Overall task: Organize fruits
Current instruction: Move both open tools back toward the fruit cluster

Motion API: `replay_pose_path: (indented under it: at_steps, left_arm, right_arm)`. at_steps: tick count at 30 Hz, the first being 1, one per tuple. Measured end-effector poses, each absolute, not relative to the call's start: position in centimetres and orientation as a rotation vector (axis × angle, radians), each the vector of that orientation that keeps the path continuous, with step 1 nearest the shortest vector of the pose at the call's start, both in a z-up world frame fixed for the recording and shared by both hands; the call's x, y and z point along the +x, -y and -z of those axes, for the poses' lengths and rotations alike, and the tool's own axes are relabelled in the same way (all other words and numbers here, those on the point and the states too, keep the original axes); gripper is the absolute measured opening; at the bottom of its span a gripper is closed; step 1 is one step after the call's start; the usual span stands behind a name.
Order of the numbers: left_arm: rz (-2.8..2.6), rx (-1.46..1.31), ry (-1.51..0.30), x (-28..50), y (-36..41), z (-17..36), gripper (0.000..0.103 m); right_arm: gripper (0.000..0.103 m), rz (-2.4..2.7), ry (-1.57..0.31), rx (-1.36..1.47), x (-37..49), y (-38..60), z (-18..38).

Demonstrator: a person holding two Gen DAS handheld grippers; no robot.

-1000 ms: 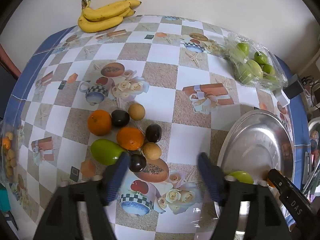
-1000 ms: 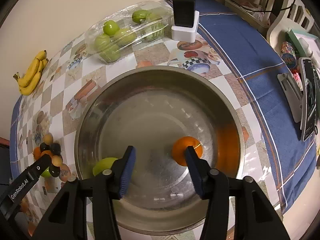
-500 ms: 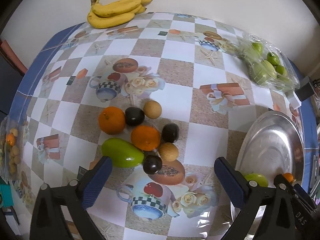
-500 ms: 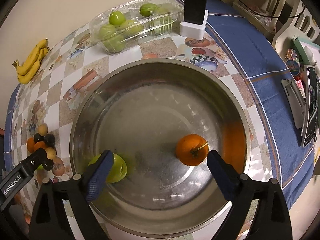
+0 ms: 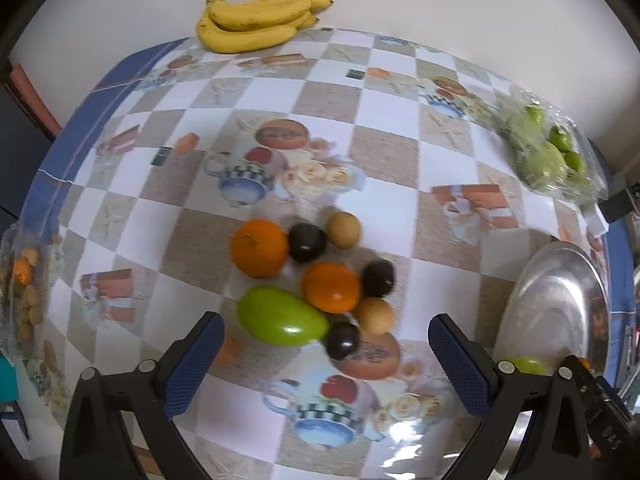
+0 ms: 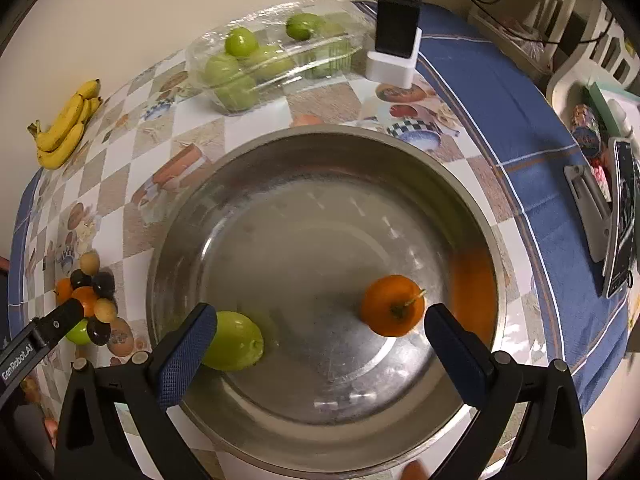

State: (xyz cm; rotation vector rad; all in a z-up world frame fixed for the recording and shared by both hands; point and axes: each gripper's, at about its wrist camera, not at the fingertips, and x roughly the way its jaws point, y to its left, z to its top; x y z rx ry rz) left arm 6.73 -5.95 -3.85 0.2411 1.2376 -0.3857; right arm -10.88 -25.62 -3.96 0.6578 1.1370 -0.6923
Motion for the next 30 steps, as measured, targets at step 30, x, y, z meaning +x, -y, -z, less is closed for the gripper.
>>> replay_pose_path:
  at_steps: [30]
  left_arm:
    - [0.228, 0.094, -1.207, 12.5, -3.3, 3.9, 0.103]
  right_arm:
    - [0.103, 0.324, -1.082, 0.568, -0.7, 14.7, 3.5]
